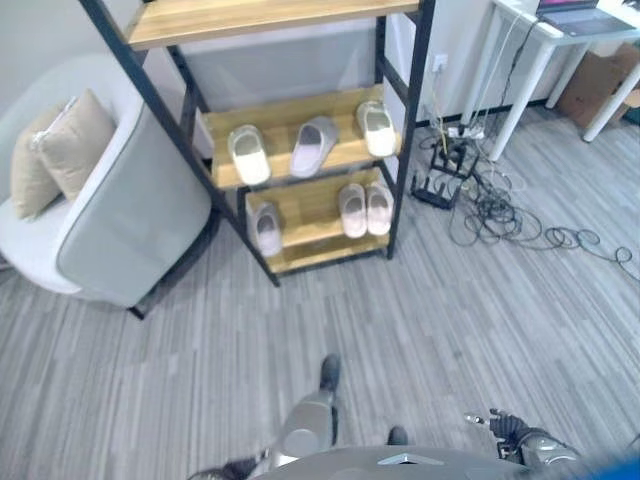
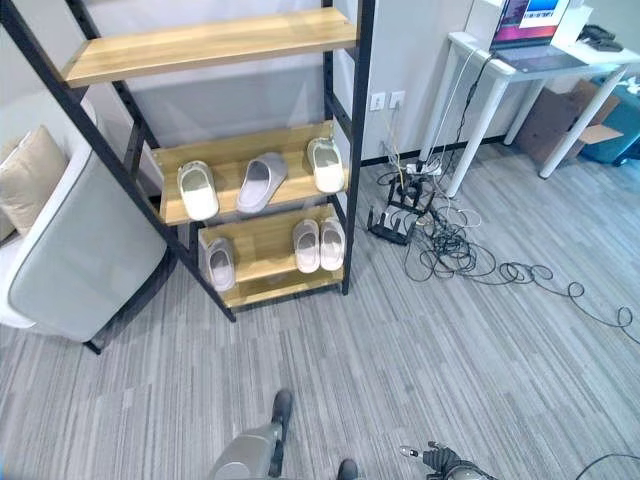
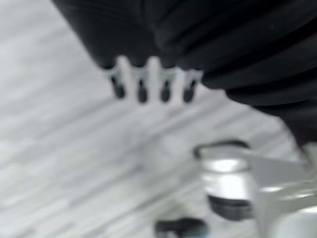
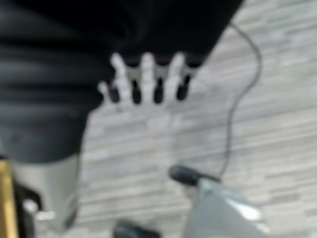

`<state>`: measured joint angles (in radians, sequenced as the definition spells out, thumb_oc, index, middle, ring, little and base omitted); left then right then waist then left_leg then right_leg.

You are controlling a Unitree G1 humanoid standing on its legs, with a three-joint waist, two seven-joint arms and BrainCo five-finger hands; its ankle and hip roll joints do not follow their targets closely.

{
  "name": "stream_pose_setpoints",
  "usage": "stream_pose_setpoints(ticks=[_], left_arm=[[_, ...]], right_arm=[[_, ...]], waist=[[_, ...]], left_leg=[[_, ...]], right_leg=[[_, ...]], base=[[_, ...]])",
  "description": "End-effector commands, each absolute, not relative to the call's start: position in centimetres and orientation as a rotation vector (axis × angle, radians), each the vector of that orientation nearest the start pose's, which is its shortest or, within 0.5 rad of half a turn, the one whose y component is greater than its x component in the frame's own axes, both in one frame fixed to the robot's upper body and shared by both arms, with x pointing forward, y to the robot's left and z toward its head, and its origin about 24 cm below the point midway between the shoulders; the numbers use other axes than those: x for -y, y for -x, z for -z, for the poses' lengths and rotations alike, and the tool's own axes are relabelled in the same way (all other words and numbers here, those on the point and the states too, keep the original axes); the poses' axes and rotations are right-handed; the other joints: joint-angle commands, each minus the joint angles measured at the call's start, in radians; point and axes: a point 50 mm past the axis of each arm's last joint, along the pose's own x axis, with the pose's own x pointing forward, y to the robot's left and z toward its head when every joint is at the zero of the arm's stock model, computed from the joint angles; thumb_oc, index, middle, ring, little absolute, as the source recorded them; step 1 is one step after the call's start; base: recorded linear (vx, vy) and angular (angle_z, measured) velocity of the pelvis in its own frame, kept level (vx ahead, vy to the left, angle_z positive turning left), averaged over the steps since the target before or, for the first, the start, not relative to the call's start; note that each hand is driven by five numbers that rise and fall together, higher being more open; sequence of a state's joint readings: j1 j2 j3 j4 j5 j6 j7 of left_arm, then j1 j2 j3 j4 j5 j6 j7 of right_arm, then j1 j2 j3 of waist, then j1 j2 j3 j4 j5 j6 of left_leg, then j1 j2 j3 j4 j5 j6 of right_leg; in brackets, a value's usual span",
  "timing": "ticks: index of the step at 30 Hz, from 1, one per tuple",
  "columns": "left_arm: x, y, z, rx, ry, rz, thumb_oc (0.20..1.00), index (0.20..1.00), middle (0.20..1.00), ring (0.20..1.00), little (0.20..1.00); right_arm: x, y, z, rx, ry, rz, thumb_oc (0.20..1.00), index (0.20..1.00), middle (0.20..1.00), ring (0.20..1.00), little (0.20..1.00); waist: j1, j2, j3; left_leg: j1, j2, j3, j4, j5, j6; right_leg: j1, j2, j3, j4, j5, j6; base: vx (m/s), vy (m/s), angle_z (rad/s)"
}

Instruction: Arrange the slippers neatly on the shoe rack.

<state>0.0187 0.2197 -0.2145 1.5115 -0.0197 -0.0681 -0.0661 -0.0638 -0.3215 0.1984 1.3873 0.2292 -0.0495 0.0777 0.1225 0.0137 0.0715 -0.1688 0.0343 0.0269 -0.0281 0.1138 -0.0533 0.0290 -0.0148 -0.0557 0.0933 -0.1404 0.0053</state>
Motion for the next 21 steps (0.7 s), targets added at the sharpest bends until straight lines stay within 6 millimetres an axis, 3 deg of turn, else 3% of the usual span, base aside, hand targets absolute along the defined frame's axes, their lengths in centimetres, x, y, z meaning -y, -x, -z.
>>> stream_pose_setpoints(ticks=[1,3,4,6,8,10,11,12,15,16,18,20,21], left_arm=[[-24.4,-7.2,16.4,-1.306,-0.434,0.132,1.000,1.000,1.000,1.000,1.000],[-24.1,-9.3,16.0,-1.236,-0.492,0.177,1.000,1.000,1.000,1.000,1.000],[-24.2,-10.4,15.7,-1.201,-0.487,0.159,1.000,1.000,1.000,1.000,1.000],[-24.4,-12.5,15.0,-1.135,-0.440,0.098,1.000,1.000,1.000,1.000,1.000],[-24.4,-13.3,14.8,-1.107,-0.418,0.080,1.000,1.000,1.000,1.000,1.000],[-23.7,-14.4,14.5,-1.063,-0.426,0.102,1.000,1.000,1.000,1.000,1.000],[-23.6,-14.4,14.5,-1.064,-0.425,0.102,1.000,1.000,1.000,1.000,1.000],[-23.0,-14.0,14.8,-1.076,-0.462,0.151,1.000,1.000,1.000,1.000,1.000],[-23.0,-12.8,15.2,-1.114,-0.471,0.170,1.000,1.000,1.000,1.000,1.000],[-23.2,-10.7,15.9,-1.187,-0.472,0.172,1.000,1.000,1.000,1.000,1.000],[-23.6,-8.2,16.4,-1.272,-0.465,0.155,1.000,1.000,1.000,1.000,1.000],[-23.6,-8.2,16.4,-1.272,-0.465,0.155,1.000,1.000,1.000,1.000,1.000],[-23.4,-7.8,16.5,-1.288,-0.453,0.147,1.000,1.000,1.000,1.000,1.000]], right_arm=[[25.4,-11.0,15.1,-1.170,0.241,0.026,1.000,1.000,1.000,1.000,1.000],[25.0,-11.8,15.0,-1.146,0.269,-0.002,1.000,1.000,1.000,1.000,1.000],[24.8,-11.9,15.0,-1.143,0.276,-0.009,1.000,1.000,1.000,1.000,1.000],[24.8,-11.9,15.0,-1.145,0.275,-0.009,1.000,1.000,1.000,1.000,1.000],[24.9,-11.9,15.0,-1.144,0.273,-0.007,1.000,1.000,1.000,1.000,1.000],[25.0,-11.3,15.1,-1.158,0.265,0.002,1.000,1.000,1.000,1.000,1.000],[25.0,-11.3,15.1,-1.158,0.265,0.003,1.000,1.000,1.000,1.000,1.000],[25.5,-10.0,15.4,-1.200,0.273,0.020,1.000,1.000,1.000,1.000,1.000],[25.9,-8.5,15.6,-1.242,0.258,0.045,1.000,1.000,1.000,1.000,1.000],[26.1,-7.5,15.8,-1.273,0.246,0.060,1.000,1.000,1.000,1.000,1.000],[26.2,-7.4,15.8,-1.278,0.256,0.057,1.000,1.000,1.000,1.000,1.000],[26.2,-7.4,15.8,-1.278,0.256,0.057,1.000,1.000,1.000,1.000,1.000],[26.5,-8.1,15.5,-1.251,0.261,0.067,1.000,1.000,1.000,1.000,1.000]], waist=[[-0.028,-0.057,0.036],[-0.053,-0.027,0.047],[-0.066,-0.016,0.059],[-0.087,-0.004,0.074],[-0.096,-0.002,0.076],[-0.125,-0.015,0.084],[-0.126,-0.013,0.088],[-0.139,-0.019,0.086],[-0.141,-0.028,0.077],[-0.133,-0.032,0.058],[-0.120,-0.037,0.057],[-0.121,-0.037,0.056],[-0.114,-0.049,0.077]], left_leg=[[-0.058,-0.097,0.037,0.177,-0.130,0.136],[0.011,-0.094,0.026,0.148,-0.152,0.149],[0.047,-0.096,0.009,0.135,-0.161,0.149],[0.104,-0.099,-0.032,0.116,-0.173,0.143],[0.120,-0.100,-0.050,0.108,-0.178,0.140],[0.173,-0.114,-0.098,0.096,-0.206,0.128],[0.179,-0.112,-0.100,0.096,-0.208,0.128],[0.219,-0.116,-0.126,0.089,-0.230,0.119],[0.227,-0.125,-0.147,0.107,-0.248,0.113],[0.229,-0.117,-0.155,0.123,-0.264,0.102],[0.190,-0.106,-0.147,0.230,-0.255,0.064],[0.186,-0.106,-0.148,0.235,-0.257,0.064],[0.100,-0.093,-0.120,0.361,-0.243,0.051]], right_leg=[[-0.026,-0.162,-0.025,0.419,0.305,0.135],[-0.101,-0.168,-0.042,0.500,0.298,0.119],[-0.141,-0.163,-0.055,0.506,0.252,0.106],[-0.185,-0.132,-0.074,0.419,0.152,0.083],[-0.201,-0.115,-0.075,0.365,0.140,0.081],[-0.250,-0.069,-0.023,0.174,0.159,0.099],[-0.243,-0.067,-0.025,0.171,0.159,0.098],[-0.267,-0.049,-0.035,0.094,0.188,0.107],[-0.223,-0.033,-0.011,0.055,0.178,0.098],[-0.193,-0.017,0.001,0.045,0.160,0.080],[-0.165,-0.011,-0.021,0.050,0.131,0.058],[-0.166,-0.011,-0.022,0.051,0.131,0.058],[-0.154,-0.023,-0.040,0.060,0.113,0.041]], base=[[0.36,0.319,-0.25],[0.37,0.303,0.03],[0.28,0.131,0.18],[0.26,0.026,0.22],[0.23,-0.058,0.54],[0.31,-0.104,0.64],[0.33,-0.151,0.63],[0.31,-0.171,0.71],[0.23,-0.162,0.80],[0.20,-0.158,0.86],[0.18,-0.183,0.47],[0.02,-0.065,0.05],[-0.02,-0.056,-0.05]])
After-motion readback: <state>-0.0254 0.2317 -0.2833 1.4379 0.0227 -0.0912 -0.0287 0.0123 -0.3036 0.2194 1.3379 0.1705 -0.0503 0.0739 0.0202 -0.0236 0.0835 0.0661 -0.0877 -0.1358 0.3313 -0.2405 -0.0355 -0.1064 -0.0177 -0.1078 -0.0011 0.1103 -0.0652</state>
